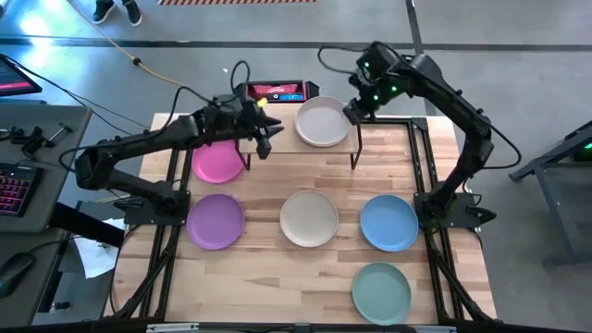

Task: Place and stack plates onto a shelf
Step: Stack the light blue plate on top of the gray stacked plates on the shelf

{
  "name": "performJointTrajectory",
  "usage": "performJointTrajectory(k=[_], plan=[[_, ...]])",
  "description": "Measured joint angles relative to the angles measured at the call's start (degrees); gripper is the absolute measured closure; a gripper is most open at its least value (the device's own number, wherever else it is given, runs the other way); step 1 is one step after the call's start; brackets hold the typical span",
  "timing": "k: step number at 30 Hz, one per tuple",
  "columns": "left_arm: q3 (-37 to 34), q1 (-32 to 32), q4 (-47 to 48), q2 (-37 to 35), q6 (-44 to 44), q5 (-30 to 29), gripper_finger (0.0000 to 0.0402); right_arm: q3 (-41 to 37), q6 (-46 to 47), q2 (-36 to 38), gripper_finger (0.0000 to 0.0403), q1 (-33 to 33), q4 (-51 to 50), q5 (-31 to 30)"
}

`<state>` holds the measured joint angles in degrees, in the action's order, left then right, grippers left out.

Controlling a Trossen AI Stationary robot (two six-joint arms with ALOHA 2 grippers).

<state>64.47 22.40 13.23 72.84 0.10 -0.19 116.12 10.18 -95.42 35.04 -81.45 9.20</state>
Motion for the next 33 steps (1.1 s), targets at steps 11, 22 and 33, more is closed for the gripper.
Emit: performJointTrajectory(k=[11,22,33], plan=[[0.0,-4.81,9.82,-0.14,-2.68,0.01,0.0312,-6.71,5.38,4.76,0.03,-17.24,-8.48,-4.25],[0.0,-7.01,12.05,-0.9,-9.66,0.0,0.0312,-37.81,12.72,18.39,0.03,-34.19,7.8,-5.03],[0.0,-10.38,21.39,-0.9,-16.54,-0.69,0.0312,-57.26,17.02,21.49,0.03,-50.37,24.34,-2.74]])
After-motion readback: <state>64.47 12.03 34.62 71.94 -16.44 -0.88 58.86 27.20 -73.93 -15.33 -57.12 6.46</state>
